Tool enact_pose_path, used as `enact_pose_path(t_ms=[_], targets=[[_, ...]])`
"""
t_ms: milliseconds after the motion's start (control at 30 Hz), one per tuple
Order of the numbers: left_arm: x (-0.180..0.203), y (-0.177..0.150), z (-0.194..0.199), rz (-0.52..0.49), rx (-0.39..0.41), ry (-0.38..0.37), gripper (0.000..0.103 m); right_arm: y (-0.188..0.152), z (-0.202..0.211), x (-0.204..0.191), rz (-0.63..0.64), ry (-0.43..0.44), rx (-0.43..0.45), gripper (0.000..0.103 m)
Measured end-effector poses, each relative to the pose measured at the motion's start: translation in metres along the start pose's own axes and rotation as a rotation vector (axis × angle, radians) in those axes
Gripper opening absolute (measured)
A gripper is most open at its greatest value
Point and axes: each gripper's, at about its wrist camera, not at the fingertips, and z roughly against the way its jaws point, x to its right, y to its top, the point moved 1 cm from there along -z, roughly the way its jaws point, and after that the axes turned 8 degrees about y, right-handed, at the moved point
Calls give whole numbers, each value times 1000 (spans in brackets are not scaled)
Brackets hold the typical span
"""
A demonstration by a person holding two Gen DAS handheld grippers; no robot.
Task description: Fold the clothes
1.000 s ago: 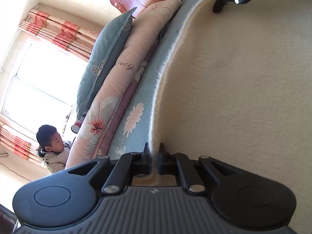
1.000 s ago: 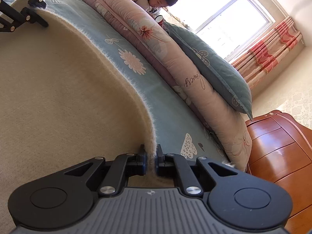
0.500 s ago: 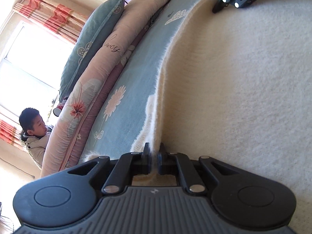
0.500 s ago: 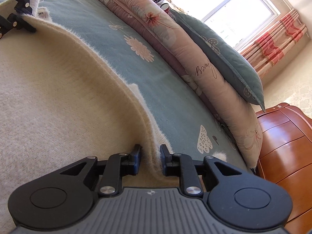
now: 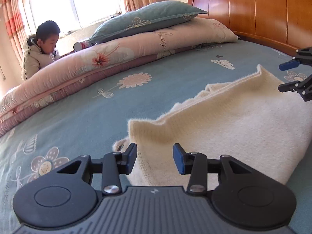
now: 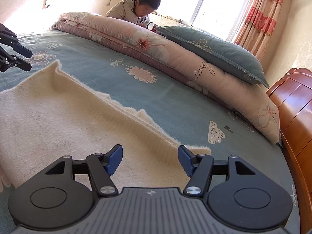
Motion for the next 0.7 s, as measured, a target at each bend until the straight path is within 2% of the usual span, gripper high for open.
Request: enact_pose_path(t_ms=[67,200,300,367,500,600,700], targets=[[-5,-15,4,71,-34,-34,48,-6,14,-4,-20,19,1,67],[-14,-50,10,200,-99,-82,49,-36,36,3,-119,22,-18,67],[-20,-75,13,298,-146,-122,49,-64,51,12,-211,7,-40,67],[-24,-85,13,360,-162,-178,49,-81,56,22,-304,29,-54,67],[-25,-89,9,395,-170,-214,48,-108,54,42,-504,121,-42,66],[-26,-92,6,420,-176,-241,48,-121,50,56,-641,216,6,58],[-26,-96,3,446,-183,-269,46,-126,43,64,-712,249,21,50]])
